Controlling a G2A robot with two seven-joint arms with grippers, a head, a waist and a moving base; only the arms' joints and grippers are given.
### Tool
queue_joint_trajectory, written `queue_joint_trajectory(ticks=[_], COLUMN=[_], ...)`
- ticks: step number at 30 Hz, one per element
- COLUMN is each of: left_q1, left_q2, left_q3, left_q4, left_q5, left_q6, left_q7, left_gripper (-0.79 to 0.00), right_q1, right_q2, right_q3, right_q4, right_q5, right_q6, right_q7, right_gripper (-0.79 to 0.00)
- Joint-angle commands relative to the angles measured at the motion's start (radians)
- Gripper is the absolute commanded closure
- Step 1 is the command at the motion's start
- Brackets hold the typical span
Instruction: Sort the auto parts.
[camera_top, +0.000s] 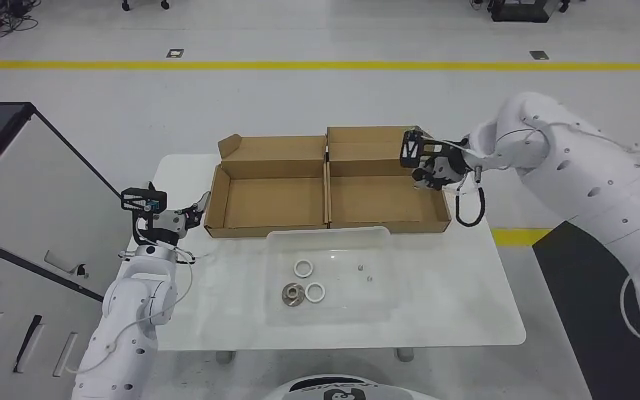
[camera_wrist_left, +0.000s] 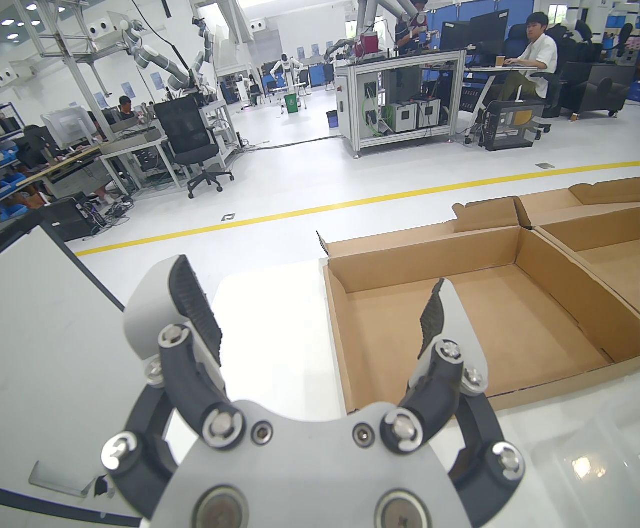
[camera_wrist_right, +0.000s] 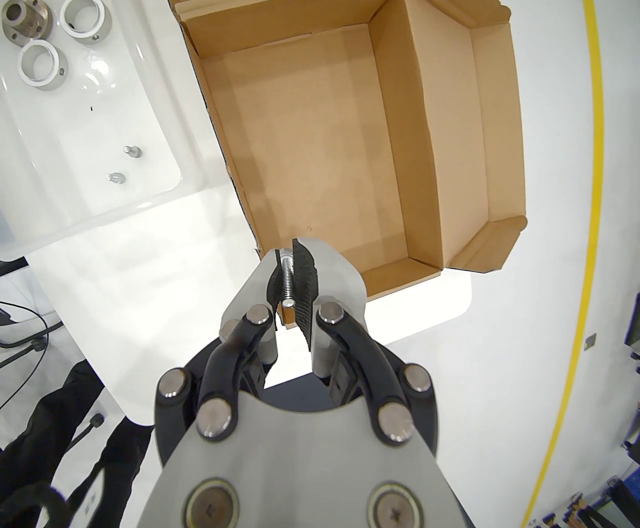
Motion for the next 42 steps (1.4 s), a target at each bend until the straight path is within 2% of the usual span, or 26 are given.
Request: queue_joint_trajectory(ticks=[1, 9, 16, 22, 27, 33, 42], left_q1=[0.0, 0.0, 0.0, 0.0, 0.0, 0.0, 0.0], left_q2=[0.0, 0.0, 0.0, 0.0, 0.0, 0.0, 0.0], left_q3=[0.0, 0.0, 0.0, 0.0, 0.0, 0.0, 0.0], left_q4=[0.0, 0.0, 0.0, 0.0, 0.0, 0.0, 0.0], left_q5=[0.0, 0.0, 0.0, 0.0, 0.0, 0.0, 0.0], left_q6=[0.0, 0.0, 0.0, 0.0, 0.0, 0.0, 0.0], left_q7=[0.0, 0.0, 0.0, 0.0, 0.0, 0.0, 0.0], left_gripper=[-0.785, -0.785, -0.785, -0.785, -0.785, -0.785, -0.785], right_q1=[-0.001, -0.004, -0.014, 0.012, 0.024, 0.029, 0.016], right_q2=[0.0, 0.0, -0.034, -0.105, -0.184, -0.273, -0.376], right_q3=[0.001, 0.001, -0.019, -0.074, -0.129, -0.168, -0.191], right_q4=[0.0, -0.001, 0.024, 0.089, 0.194, 0.343, 0.557], right_q5=[0.0, -0.002, -0.079, -0.165, -0.193, -0.181, -0.173], right_q6=[0.0, 0.006, 0.167, 0.302, 0.353, 0.35, 0.308], right_q7=[0.001, -0.004, -0.003, 0.054, 0.079, 0.078, 0.001], right_gripper=[0.0, 0.0, 0.0, 0.0, 0.0, 0.0, 0.0])
